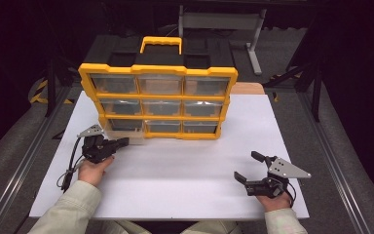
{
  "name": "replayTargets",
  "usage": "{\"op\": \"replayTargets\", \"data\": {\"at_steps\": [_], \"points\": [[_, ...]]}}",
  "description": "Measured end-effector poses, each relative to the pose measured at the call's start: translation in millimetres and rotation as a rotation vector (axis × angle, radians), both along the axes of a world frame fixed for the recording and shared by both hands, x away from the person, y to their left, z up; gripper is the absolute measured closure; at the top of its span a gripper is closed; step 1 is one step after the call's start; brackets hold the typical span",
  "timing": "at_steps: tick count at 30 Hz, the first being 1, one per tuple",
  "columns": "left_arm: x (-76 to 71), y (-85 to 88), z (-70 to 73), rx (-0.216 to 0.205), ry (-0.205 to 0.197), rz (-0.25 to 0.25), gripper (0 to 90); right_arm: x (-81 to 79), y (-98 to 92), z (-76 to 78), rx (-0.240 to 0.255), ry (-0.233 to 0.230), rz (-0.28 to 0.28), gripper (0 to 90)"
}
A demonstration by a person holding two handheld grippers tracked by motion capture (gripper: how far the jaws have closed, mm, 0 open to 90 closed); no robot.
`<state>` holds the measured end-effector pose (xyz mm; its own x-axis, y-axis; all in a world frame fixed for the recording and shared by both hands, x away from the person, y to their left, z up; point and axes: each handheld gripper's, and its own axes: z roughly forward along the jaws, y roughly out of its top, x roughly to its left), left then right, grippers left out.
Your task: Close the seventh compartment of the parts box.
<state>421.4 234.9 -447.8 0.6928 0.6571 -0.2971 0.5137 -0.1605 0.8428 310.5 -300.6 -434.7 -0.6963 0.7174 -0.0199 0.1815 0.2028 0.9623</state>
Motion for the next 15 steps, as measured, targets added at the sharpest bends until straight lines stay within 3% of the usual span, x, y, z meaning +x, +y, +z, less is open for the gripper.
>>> {"op": "replayTargets", "data": {"at_steps": [3, 6, 15], "points": [[3.0, 0.6, -0.9, -0.017, 0.0, 0.012, 89.4, 0.3, -0.1, -0.3, 0.004, 0.0, 0.003, 4.7], [6.5, 0.4, 0.1, 0.009, -0.012, 0.024, 89.4, 0.4, -0.3, -0.4, 0.005, 0.0, -0.001, 4.7], [16.0, -1.8, 0.4, 0.012, -0.031, 0.042, 89.4, 0.8, -0.5, -1.0, 0.006, 0.004, -0.001, 4.7]]}}
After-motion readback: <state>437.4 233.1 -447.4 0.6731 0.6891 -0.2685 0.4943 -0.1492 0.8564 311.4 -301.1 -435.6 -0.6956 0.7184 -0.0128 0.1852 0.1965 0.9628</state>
